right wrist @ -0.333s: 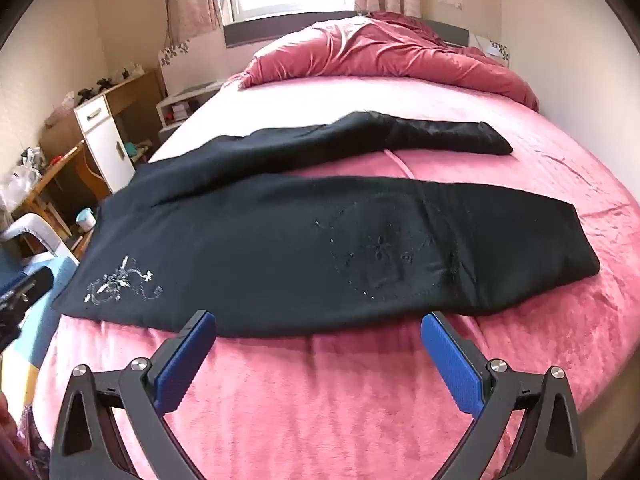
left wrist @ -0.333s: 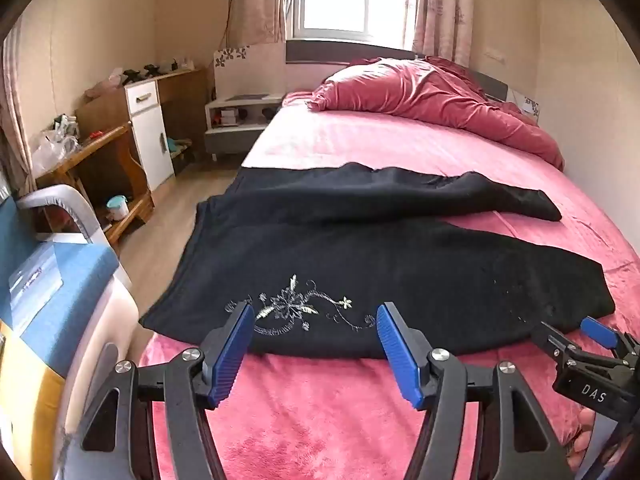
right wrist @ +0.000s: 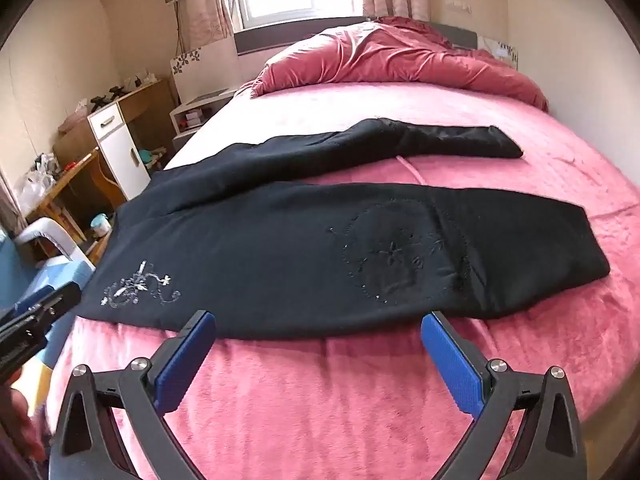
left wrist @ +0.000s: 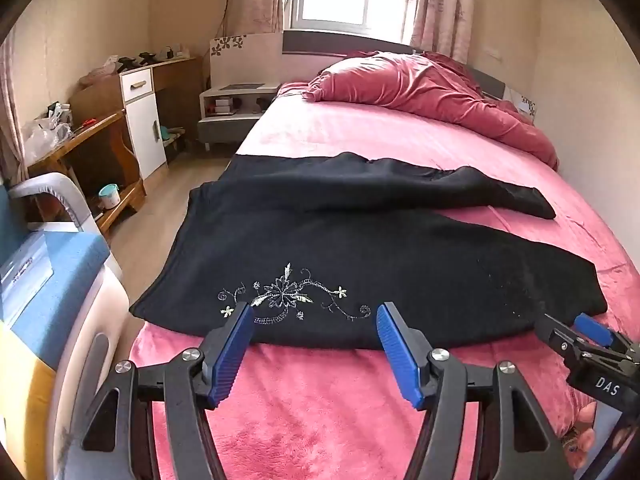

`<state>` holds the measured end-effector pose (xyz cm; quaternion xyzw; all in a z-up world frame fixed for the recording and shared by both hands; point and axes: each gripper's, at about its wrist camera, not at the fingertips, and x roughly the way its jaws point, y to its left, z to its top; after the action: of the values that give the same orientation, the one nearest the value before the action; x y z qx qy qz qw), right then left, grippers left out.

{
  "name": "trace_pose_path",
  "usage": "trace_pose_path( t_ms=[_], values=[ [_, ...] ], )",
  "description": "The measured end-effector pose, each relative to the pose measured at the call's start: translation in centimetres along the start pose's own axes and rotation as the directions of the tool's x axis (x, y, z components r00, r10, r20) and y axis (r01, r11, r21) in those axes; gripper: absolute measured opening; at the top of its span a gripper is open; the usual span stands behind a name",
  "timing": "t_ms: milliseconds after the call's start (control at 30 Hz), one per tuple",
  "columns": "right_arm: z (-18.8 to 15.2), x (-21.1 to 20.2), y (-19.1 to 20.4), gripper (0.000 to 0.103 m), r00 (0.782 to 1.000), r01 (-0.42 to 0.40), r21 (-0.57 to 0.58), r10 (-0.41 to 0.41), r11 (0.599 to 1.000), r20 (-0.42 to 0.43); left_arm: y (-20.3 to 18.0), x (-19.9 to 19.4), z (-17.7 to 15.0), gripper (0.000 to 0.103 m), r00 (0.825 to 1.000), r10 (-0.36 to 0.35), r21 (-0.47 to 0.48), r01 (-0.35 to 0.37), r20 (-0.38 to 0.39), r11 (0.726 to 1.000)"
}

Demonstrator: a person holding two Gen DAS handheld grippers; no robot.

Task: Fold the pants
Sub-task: 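Move both grippers toward the embroidered edge of the black pants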

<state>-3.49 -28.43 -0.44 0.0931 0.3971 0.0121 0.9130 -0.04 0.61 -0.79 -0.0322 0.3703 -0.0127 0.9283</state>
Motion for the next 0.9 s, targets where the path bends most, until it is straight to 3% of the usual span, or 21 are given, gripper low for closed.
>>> trace_pose_path(
  t_ms=[267,900],
  values=[
    [0.1,1.0,2.0,0.103,1.0,-0.015,0.002,0.015,1.0,-0.014,0.1,0.1,0.1,0.065,1.0,0.028,0.007,-0.028,-0.01,1.0],
    [0.1,1.6,2.3,0.103,0.999,-0.029,0.022,0.03,0.999,-0.038,0.4,0.6,-0.2,0.065,0.998,0.04,0.012,-0.04,-0.043,0.999]
  ],
)
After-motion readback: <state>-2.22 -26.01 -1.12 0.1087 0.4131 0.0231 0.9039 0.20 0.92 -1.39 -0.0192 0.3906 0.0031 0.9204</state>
